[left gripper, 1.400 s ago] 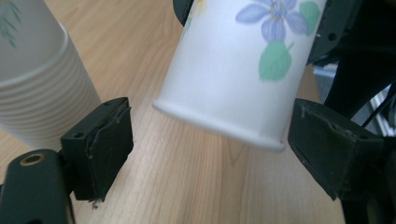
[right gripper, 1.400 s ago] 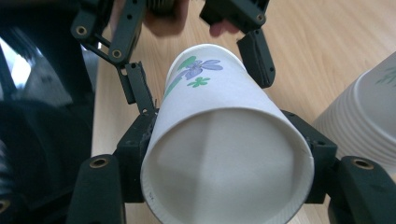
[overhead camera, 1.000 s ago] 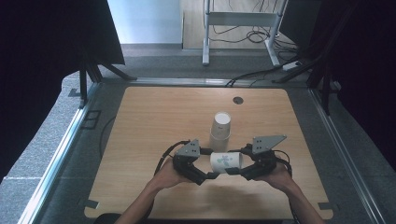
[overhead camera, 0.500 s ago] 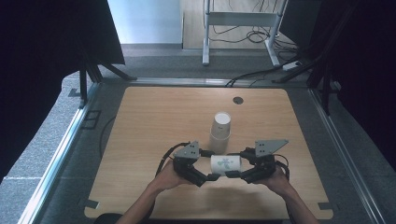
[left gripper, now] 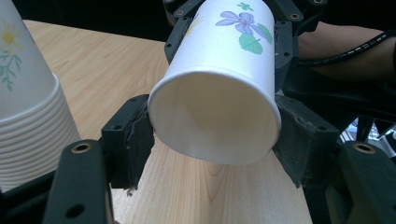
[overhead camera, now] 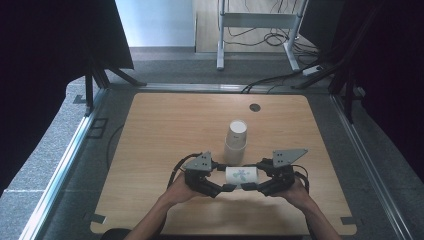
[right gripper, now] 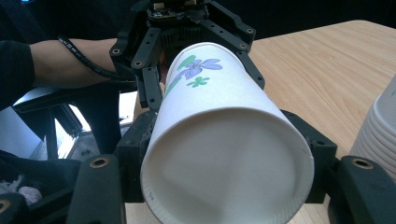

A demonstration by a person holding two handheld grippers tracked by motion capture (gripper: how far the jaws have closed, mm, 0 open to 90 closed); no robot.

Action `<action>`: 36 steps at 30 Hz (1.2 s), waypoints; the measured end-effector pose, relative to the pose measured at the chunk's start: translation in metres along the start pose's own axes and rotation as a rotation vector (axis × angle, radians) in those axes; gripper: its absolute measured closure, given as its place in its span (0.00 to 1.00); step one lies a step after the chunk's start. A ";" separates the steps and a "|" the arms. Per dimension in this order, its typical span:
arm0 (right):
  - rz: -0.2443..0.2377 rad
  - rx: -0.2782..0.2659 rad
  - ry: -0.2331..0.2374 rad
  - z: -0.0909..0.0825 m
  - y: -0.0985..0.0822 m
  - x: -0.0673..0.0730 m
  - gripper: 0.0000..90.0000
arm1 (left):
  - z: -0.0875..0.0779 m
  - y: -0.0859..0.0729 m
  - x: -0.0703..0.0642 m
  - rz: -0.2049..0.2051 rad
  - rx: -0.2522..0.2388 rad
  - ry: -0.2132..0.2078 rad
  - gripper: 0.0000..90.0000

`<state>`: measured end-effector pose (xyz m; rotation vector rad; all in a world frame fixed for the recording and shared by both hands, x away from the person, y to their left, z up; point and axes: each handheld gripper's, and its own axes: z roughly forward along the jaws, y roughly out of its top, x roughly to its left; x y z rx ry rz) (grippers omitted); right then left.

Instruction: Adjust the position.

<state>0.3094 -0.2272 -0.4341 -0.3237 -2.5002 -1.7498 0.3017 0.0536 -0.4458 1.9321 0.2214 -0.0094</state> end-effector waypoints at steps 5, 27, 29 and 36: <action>0.009 0.005 -0.004 0.000 -0.001 -0.002 0.41 | 0.001 0.000 0.000 0.007 0.006 0.015 0.39; 0.028 0.025 -0.025 0.001 -0.003 -0.006 0.36 | -0.001 -0.002 0.000 0.009 -0.013 0.024 0.45; 0.028 0.026 -0.025 0.002 -0.003 -0.006 0.35 | -0.002 -0.002 0.000 0.010 -0.014 0.023 0.46; 0.021 0.037 -0.036 0.003 -0.003 -0.006 0.32 | -0.004 -0.003 0.001 0.003 -0.026 0.028 0.47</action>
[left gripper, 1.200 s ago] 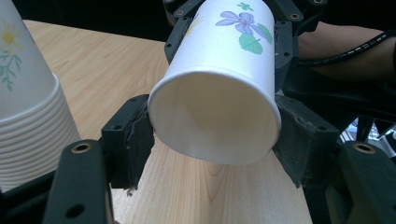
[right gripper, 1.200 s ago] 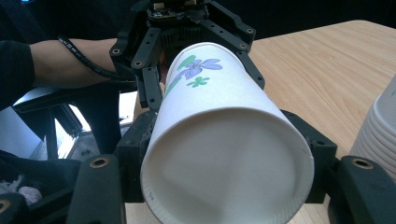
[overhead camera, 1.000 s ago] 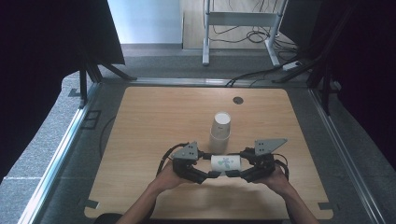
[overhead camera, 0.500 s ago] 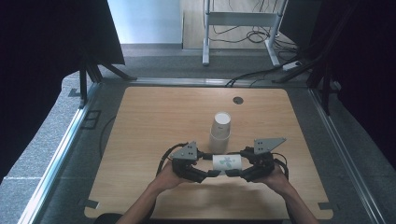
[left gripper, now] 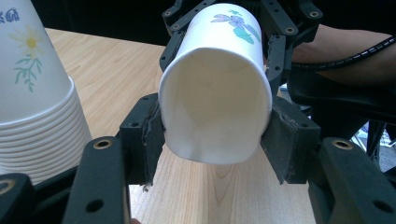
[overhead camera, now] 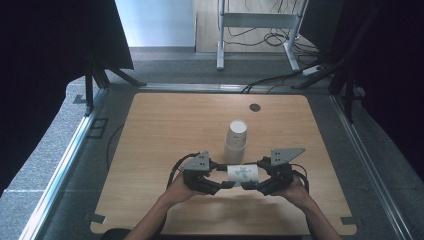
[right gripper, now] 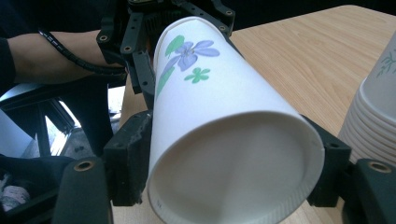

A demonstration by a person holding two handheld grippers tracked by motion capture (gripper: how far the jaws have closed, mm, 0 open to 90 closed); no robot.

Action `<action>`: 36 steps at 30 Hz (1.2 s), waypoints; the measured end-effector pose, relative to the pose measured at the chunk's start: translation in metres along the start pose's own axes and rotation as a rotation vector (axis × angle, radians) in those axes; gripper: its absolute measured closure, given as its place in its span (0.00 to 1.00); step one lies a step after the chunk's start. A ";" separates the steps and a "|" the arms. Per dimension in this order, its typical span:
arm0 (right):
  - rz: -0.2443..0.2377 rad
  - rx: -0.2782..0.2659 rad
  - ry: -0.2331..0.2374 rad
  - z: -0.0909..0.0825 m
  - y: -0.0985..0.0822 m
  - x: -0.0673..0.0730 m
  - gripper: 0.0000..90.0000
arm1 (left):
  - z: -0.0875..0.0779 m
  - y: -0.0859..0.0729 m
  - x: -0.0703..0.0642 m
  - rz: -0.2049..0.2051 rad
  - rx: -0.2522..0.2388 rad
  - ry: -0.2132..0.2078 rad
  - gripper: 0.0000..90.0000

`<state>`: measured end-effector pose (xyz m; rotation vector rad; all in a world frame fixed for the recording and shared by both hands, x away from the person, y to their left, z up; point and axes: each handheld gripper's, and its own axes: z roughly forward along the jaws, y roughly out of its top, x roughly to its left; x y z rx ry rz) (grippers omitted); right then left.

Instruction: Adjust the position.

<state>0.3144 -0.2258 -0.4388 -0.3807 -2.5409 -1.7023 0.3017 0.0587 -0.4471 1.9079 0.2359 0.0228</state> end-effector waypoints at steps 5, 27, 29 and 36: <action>-0.003 0.002 -0.004 0.000 0.001 0.000 0.28 | -0.001 0.000 0.000 0.001 0.005 0.000 0.47; -0.144 0.352 -0.074 0.003 0.026 0.008 0.18 | 0.005 0.017 0.002 0.077 0.259 0.012 0.46; -0.167 0.418 -0.079 0.009 0.028 0.009 0.18 | 0.006 0.018 0.002 0.083 0.282 0.015 0.46; -0.228 0.566 -0.085 0.025 0.033 0.011 0.22 | 0.013 0.021 0.001 0.104 0.356 0.016 0.46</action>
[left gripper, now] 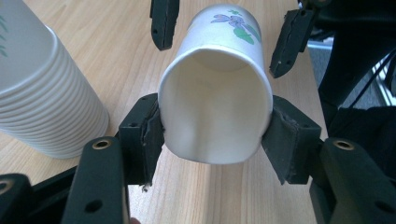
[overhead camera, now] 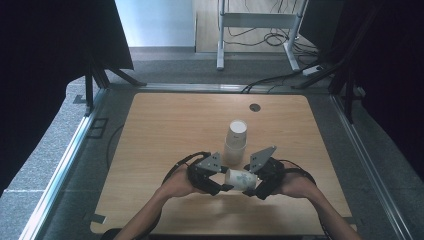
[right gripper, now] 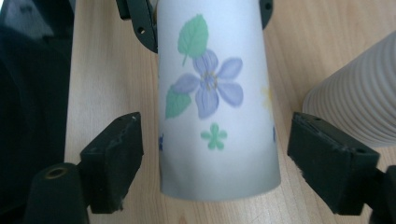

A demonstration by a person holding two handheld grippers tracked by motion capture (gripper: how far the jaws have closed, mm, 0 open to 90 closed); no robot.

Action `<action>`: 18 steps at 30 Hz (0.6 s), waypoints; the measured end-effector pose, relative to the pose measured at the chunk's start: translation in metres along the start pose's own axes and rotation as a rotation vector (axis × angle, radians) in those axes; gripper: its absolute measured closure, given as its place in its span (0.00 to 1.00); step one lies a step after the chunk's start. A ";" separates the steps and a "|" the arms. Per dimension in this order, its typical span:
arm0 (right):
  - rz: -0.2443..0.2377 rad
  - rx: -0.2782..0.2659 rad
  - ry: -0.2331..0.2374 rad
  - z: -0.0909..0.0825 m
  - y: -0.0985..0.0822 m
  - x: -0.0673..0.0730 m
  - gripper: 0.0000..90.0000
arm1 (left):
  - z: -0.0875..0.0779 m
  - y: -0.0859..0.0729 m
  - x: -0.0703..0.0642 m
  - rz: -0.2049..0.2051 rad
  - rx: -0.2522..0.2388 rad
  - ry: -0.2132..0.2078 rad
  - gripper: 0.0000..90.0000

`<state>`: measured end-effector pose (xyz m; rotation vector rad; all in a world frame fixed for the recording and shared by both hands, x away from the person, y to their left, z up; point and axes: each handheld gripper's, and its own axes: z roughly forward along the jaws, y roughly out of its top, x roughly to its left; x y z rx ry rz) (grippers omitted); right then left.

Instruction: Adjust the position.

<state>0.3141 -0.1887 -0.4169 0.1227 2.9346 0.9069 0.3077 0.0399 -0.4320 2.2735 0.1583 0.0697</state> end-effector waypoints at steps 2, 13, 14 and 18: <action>-0.020 0.032 0.001 0.003 0.003 0.000 0.23 | 0.002 0.001 0.000 0.006 0.018 -0.001 0.46; -0.088 0.187 0.020 0.019 0.017 0.001 0.32 | 0.009 0.007 -0.001 0.036 0.079 0.002 0.46; -0.084 0.199 0.023 0.019 0.018 0.002 0.33 | 0.010 0.007 -0.002 0.032 0.082 0.003 0.46; -0.095 0.227 0.033 0.021 0.020 0.002 0.37 | 0.012 0.007 -0.002 0.037 0.093 0.004 0.45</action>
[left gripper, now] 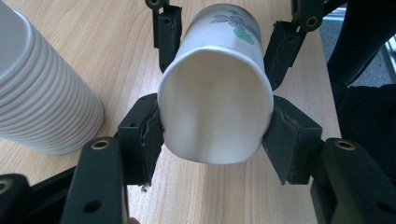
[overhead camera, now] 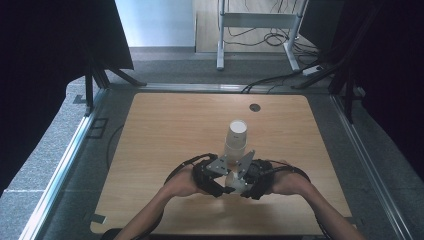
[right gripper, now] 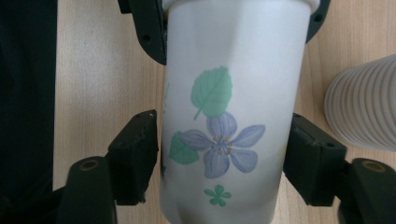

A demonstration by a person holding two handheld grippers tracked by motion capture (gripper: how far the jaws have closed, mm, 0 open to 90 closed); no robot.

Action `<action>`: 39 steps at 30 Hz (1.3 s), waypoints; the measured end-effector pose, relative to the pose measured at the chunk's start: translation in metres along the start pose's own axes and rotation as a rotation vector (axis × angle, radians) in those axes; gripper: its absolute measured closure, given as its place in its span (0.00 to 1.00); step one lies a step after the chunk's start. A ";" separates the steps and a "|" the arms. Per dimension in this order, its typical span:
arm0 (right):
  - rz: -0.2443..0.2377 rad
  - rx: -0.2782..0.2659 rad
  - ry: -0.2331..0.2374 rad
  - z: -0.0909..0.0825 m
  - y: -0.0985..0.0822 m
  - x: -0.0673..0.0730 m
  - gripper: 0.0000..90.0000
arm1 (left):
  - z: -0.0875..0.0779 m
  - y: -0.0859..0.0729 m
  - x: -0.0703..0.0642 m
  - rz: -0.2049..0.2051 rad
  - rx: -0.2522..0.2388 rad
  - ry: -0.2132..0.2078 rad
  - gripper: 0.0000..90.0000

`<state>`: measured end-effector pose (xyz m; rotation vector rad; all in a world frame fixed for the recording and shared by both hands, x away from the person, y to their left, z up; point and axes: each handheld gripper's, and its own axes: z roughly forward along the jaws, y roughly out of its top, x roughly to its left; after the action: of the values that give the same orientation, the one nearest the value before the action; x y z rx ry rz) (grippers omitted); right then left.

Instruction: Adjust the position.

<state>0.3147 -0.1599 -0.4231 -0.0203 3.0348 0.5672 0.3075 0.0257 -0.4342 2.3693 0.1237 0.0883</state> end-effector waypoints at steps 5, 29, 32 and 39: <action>-0.009 0.024 0.002 0.001 0.002 0.000 0.41 | 0.001 0.000 -0.001 0.003 0.002 -0.006 0.45; 0.114 -0.296 0.002 -0.011 -0.022 0.000 0.42 | -0.018 -0.001 0.006 -0.105 -0.167 -0.025 0.18; 0.142 -0.355 0.002 -0.011 -0.028 0.000 0.42 | -0.020 -0.002 0.007 -0.130 -0.195 -0.023 0.17; 0.196 -0.463 -0.005 -0.008 -0.041 0.002 0.42 | -0.023 -0.002 0.009 -0.156 -0.233 -0.025 0.16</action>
<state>0.3133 -0.2007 -0.4301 0.2601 2.8421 1.2668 0.3135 0.0439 -0.4186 2.1202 0.2708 -0.0025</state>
